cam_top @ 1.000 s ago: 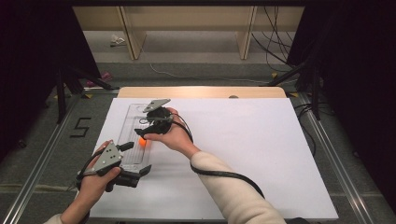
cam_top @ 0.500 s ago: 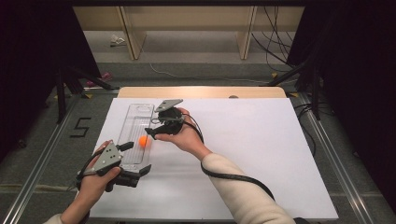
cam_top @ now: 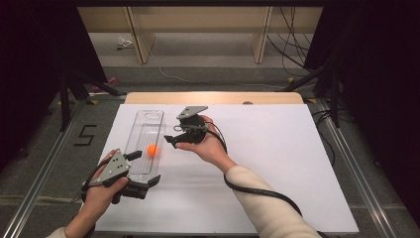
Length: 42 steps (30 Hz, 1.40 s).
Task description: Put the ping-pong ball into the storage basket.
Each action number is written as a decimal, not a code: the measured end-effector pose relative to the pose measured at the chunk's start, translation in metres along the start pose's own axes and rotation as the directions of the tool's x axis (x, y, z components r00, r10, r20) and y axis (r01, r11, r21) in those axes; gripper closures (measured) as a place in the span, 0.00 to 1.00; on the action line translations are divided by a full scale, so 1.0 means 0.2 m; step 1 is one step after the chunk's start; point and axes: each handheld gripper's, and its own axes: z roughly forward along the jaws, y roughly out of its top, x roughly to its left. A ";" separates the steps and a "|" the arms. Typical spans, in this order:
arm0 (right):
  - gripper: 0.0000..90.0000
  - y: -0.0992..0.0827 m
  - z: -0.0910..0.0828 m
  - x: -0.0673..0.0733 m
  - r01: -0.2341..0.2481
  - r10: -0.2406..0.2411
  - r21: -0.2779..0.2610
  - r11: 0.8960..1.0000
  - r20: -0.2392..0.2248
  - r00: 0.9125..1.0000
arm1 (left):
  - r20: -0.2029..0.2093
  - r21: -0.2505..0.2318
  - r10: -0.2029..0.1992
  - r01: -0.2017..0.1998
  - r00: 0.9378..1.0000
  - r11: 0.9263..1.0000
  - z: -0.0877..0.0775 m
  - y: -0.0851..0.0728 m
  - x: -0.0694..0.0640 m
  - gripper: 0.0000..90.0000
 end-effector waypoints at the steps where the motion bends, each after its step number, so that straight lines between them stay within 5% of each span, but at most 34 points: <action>1: 0.18 0.00 0.00 0.00 0.000 0.000 -0.002 1.000 0.001 1.000 | 0.001 0.002 0.000 0.000 1.000 1.000 0.00 0.00 0.00 0.00; 42: 0.18 -0.15 -0.29 -0.12 -0.051 0.054 -0.041 0.998 0.068 0.996 | -0.003 0.003 -0.001 0.001 1.000 1.000 0.00 0.00 0.00 0.00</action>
